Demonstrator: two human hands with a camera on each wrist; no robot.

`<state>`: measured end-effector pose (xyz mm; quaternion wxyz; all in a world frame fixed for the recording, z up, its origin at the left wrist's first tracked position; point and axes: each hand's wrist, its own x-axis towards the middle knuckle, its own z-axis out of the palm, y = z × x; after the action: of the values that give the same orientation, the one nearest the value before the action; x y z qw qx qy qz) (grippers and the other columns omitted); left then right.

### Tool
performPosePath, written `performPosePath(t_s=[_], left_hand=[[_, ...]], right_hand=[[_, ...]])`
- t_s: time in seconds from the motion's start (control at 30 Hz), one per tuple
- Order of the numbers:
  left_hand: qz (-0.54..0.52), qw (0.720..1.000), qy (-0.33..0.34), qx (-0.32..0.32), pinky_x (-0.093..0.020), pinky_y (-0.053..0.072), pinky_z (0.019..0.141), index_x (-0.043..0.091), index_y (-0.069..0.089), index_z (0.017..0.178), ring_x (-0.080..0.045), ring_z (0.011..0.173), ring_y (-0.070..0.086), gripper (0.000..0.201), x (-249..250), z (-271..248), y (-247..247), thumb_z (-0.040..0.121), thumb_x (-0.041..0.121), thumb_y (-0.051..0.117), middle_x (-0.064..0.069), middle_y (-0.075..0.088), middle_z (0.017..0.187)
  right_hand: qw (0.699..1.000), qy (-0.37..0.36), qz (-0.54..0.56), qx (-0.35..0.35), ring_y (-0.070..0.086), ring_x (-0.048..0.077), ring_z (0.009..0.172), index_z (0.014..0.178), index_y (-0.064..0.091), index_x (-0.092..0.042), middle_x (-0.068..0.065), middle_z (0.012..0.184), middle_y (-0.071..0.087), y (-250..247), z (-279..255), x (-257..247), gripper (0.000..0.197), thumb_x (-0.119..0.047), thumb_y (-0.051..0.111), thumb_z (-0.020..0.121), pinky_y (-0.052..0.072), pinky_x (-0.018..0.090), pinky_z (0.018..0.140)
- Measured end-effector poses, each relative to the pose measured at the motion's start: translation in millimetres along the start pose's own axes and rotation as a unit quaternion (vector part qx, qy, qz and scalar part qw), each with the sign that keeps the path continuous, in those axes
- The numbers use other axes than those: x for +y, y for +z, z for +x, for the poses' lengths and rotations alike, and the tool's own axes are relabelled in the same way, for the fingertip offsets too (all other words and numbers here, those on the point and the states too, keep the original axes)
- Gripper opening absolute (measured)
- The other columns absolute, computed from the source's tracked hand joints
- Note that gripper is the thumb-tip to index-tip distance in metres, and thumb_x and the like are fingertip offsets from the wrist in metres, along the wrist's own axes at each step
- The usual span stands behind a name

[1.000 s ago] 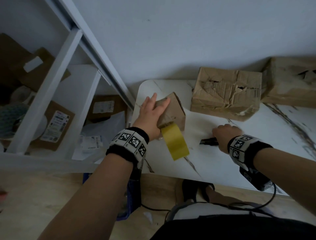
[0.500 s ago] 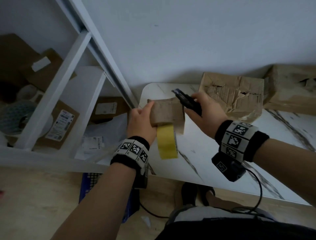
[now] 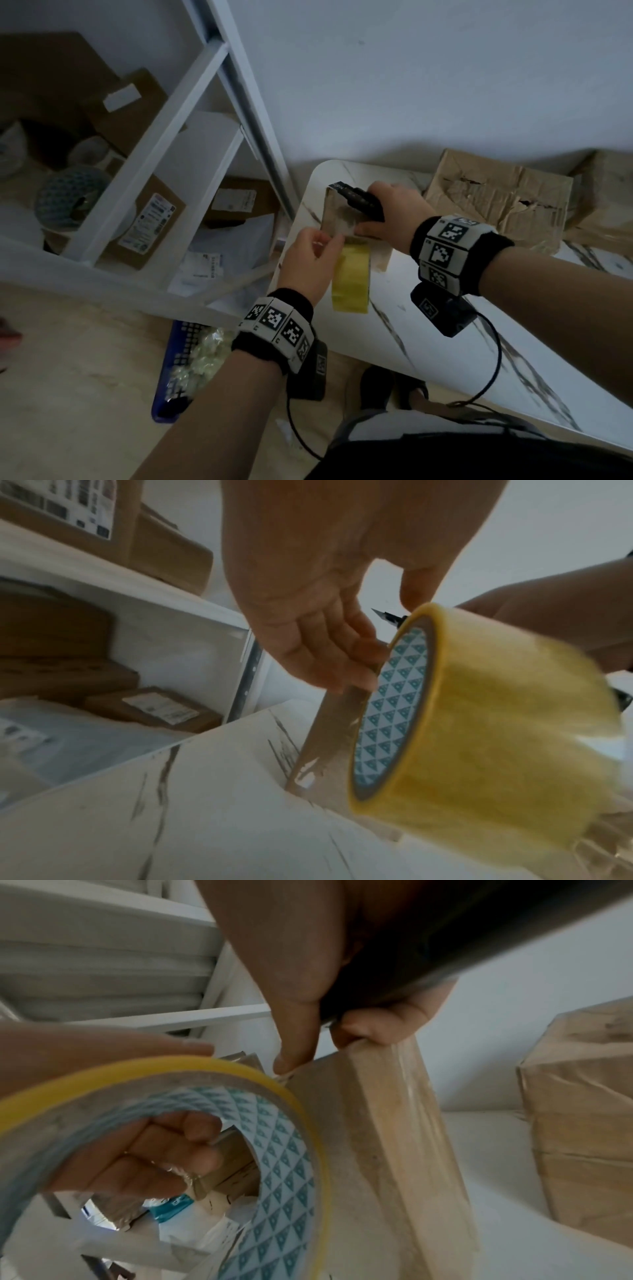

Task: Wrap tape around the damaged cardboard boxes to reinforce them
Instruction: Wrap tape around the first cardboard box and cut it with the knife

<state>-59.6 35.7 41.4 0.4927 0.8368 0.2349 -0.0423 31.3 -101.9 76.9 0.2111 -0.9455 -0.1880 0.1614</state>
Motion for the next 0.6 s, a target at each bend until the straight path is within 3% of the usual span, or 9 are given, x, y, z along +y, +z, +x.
performPosePath(t_s=[0.07,0.17,0.3,0.43,0.47,0.53,0.6], left_hand=[[-0.021,0.999,-0.036,-0.031,-0.044,0.053,0.084,0.025,0.048,0.082,-0.021,0.091,0.062,0.029,5.3,0.7,1.9,0.080,0.045,0.068,-0.003,0.062,0.095],[-0.004,0.997,-0.058,-0.049,-0.040,0.052,0.087,0.020,0.046,0.090,-0.021,0.096,0.060,0.040,14.2,2.3,3.6,0.073,0.039,0.077,-0.006,0.060,0.103],[0.008,0.995,-0.082,-0.057,-0.037,0.052,0.088,0.016,0.049,0.102,-0.019,0.098,0.059,0.050,21.5,2.9,2.4,0.071,0.043,0.078,-0.003,0.060,0.105],[-0.007,0.992,-0.103,-0.073,-0.041,0.052,0.091,0.008,0.062,0.109,-0.021,0.099,0.063,0.092,31.1,2.4,-0.5,0.038,0.068,0.070,-0.006,0.066,0.106],[-0.005,0.992,-0.105,-0.074,-0.043,0.052,0.091,0.009,0.063,0.109,-0.022,0.099,0.063,0.095,32.2,2.0,-0.4,0.035,0.069,0.067,-0.006,0.066,0.107],[0.000,0.991,-0.109,-0.083,-0.045,0.052,0.091,0.007,0.064,0.108,-0.025,0.098,0.063,0.084,34.8,-0.6,-0.3,0.046,0.064,0.069,-0.009,0.067,0.106],[0.005,0.989,-0.115,-0.090,-0.047,0.050,0.094,0.005,0.059,0.117,-0.027,0.104,0.060,0.069,37.0,-3.7,-1.0,0.069,0.054,0.072,-0.011,0.064,0.113]], right_hand=[[1.000,0.002,0.002,-0.001,0.053,0.027,0.094,0.115,0.051,-0.011,0.013,0.108,0.055,0.4,0.6,0.6,0.050,-0.037,0.072,0.079,0.034,0.028,0.070],[1.000,0.007,0.006,-0.001,0.049,0.024,0.088,0.116,0.050,-0.011,0.013,0.108,0.054,0.0,0.2,0.7,0.050,-0.036,0.072,0.079,0.033,0.028,0.070],[1.000,0.006,0.009,-0.007,0.052,0.027,0.096,0.117,0.050,-0.011,0.013,0.108,0.053,-1.5,-0.1,0.6,0.051,-0.036,0.072,0.079,0.036,0.028,0.072],[1.000,0.005,0.011,-0.010,0.047,0.022,0.086,0.115,0.050,-0.011,0.007,0.099,0.048,-2.5,-1.8,0.7,0.049,-0.036,0.072,0.080,0.035,0.027,0.070],[1.000,0.004,0.009,-0.011,0.047,0.022,0.085,0.114,0.050,-0.011,0.006,0.096,0.046,-2.8,-1.8,0.4,0.048,-0.036,0.072,0.080,0.034,0.027,0.069],[1.000,0.001,0.007,-0.014,0.047,0.022,0.085,0.113,0.050,-0.011,0.005,0.094,0.044,-4.2,-1.6,0.5,0.047,-0.036,0.072,0.080,0.034,0.028,0.069],[1.000,-0.002,0.008,-0.017,0.046,0.022,0.083,0.111,0.050,-0.011,0.005,0.094,0.045,-5.5,-0.2,0.5,0.047,-0.037,0.072,0.079,0.035,0.028,0.069]])
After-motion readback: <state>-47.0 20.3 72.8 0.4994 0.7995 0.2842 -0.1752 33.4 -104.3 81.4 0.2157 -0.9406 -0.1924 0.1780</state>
